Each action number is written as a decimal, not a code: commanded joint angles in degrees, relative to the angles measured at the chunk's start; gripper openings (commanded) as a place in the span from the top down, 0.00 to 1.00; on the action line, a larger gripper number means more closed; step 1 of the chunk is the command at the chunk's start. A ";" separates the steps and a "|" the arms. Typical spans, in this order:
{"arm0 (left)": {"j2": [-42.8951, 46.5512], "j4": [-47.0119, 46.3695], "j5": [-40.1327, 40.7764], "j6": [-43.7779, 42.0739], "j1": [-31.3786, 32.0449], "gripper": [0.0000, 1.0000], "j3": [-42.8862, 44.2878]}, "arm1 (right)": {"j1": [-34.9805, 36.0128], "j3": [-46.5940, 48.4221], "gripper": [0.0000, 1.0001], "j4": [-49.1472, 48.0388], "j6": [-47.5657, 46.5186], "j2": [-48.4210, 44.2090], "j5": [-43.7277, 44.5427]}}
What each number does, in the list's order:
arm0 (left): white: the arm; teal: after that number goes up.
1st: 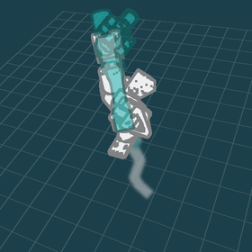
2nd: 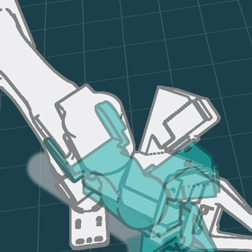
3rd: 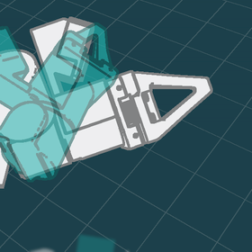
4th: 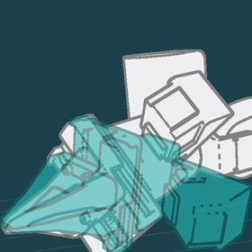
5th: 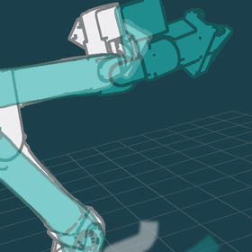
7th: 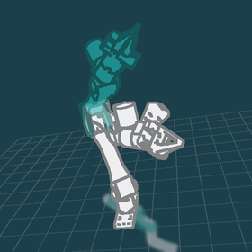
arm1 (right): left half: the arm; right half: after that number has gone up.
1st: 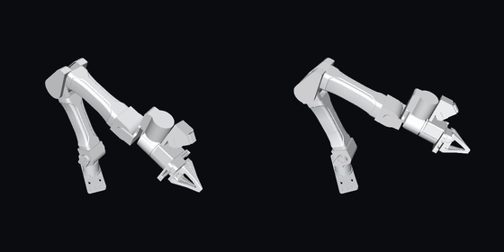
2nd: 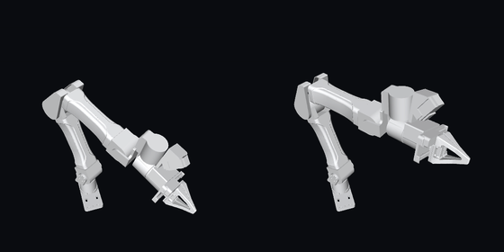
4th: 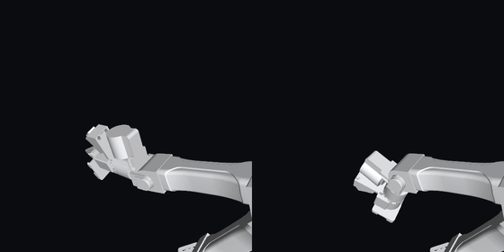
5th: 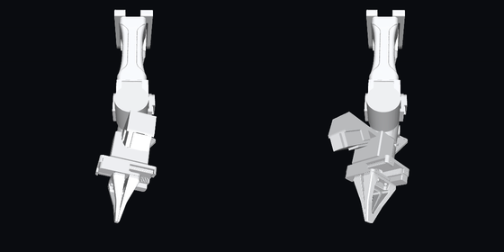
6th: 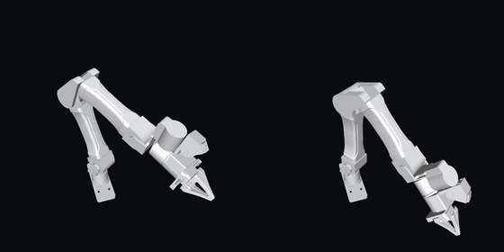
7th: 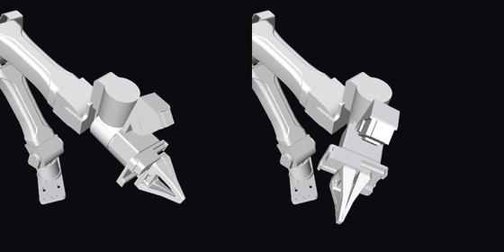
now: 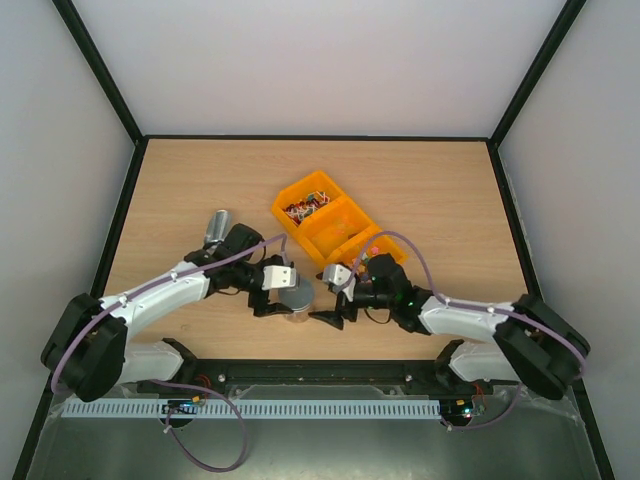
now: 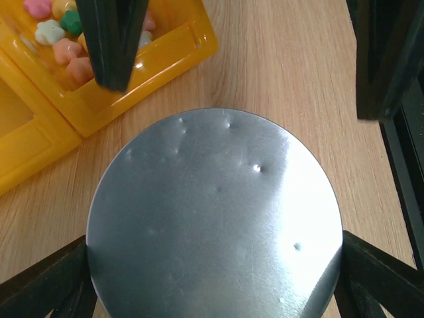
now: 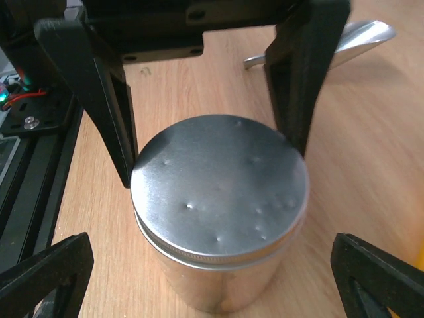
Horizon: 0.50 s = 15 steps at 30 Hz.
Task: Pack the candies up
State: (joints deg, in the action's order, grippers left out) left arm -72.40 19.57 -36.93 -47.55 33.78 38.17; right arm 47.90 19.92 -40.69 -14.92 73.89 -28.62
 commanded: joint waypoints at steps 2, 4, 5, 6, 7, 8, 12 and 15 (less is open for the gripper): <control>-0.02 0.26 3.35 0.87 -1.08 0.34 -0.61 | -2.78 -0.45 0.01 10.61 -0.22 -8.85 1.19; 0.17 0.75 3.27 1.76 -1.32 0.21 0.04 | -3.53 0.32 0.01 13.66 0.17 -11.82 1.72; 0.32 1.09 3.16 2.20 -1.38 0.15 0.46 | -3.91 0.82 0.01 15.19 0.31 -13.12 2.09; 0.52 1.49 2.92 2.51 -1.35 0.10 0.88 | -4.18 1.29 0.01 16.47 0.40 -14.66 2.38; 0.77 1.85 2.71 3.07 -1.35 0.06 1.50 | -4.41 1.77 0.01 17.70 0.48 -15.78 2.79; 0.99 2.39 2.36 3.56 -1.37 0.01 2.14 | -4.60 2.19 0.01 18.67 0.62 -16.70 3.31; 1.17 5.68 2.02 4.39 -1.42 0.00 5.53 | -5.38 4.48 0.01 21.89 0.71 -19.48 4.71; 1.74 8.44 2.21 4.40 -1.40 0.01 7.68 | -6.08 6.00 0.01 23.11 0.63 -20.56 5.61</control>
State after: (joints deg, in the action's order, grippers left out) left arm -72.34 23.51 -34.48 -43.88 32.71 42.13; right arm 42.72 22.72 -22.24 -14.76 55.20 -24.75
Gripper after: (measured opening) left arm 0.994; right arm 0.986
